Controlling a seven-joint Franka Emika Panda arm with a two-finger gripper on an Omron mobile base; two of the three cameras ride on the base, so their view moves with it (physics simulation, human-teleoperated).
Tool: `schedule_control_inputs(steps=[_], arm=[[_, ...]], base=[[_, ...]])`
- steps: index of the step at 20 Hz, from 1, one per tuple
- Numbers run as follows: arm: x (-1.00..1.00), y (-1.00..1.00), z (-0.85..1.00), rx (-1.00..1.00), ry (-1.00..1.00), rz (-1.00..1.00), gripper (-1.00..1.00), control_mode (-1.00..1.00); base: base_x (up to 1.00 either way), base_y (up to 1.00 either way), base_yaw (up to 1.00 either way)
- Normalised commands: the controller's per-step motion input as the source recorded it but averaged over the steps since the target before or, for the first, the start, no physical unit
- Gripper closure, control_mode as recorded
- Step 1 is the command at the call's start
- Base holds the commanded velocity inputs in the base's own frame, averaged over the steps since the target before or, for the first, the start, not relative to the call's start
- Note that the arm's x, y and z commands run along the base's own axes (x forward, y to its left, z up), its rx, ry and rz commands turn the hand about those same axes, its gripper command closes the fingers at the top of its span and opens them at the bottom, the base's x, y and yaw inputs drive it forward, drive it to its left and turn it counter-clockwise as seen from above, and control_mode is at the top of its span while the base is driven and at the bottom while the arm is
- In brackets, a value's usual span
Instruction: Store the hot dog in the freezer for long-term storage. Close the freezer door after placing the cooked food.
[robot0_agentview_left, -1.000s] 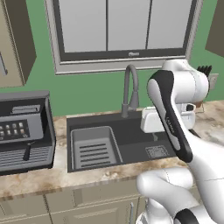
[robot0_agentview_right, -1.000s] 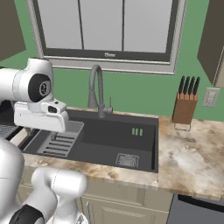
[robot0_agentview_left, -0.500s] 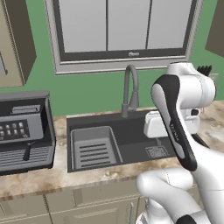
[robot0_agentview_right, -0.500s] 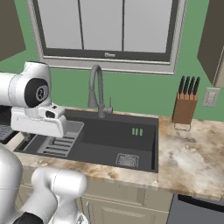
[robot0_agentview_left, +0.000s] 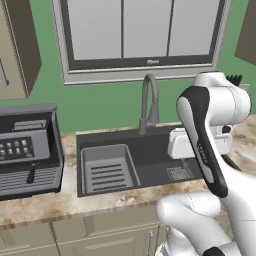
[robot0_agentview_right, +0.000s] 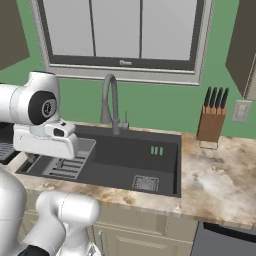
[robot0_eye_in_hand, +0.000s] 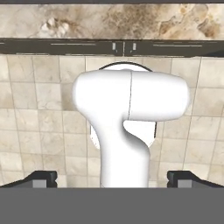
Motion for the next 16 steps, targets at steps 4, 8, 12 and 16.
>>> schedule_control_inputs(steps=[4,8,12,16], arm=[[0.0,0.0,0.0,0.0,0.0,0.0,-1.0,1.0],[0.0,0.0,0.0,0.0,0.0,0.0,-1.0,1.0],[0.0,0.0,0.0,0.0,0.0,0.0,-1.0,1.0],[0.0,0.0,0.0,0.0,0.0,0.0,-1.0,1.0]], base=[[-0.01,0.42,0.0],[-0.04,0.69,0.0],[-0.08,0.8,0.0],[-0.04,0.89,0.0]])
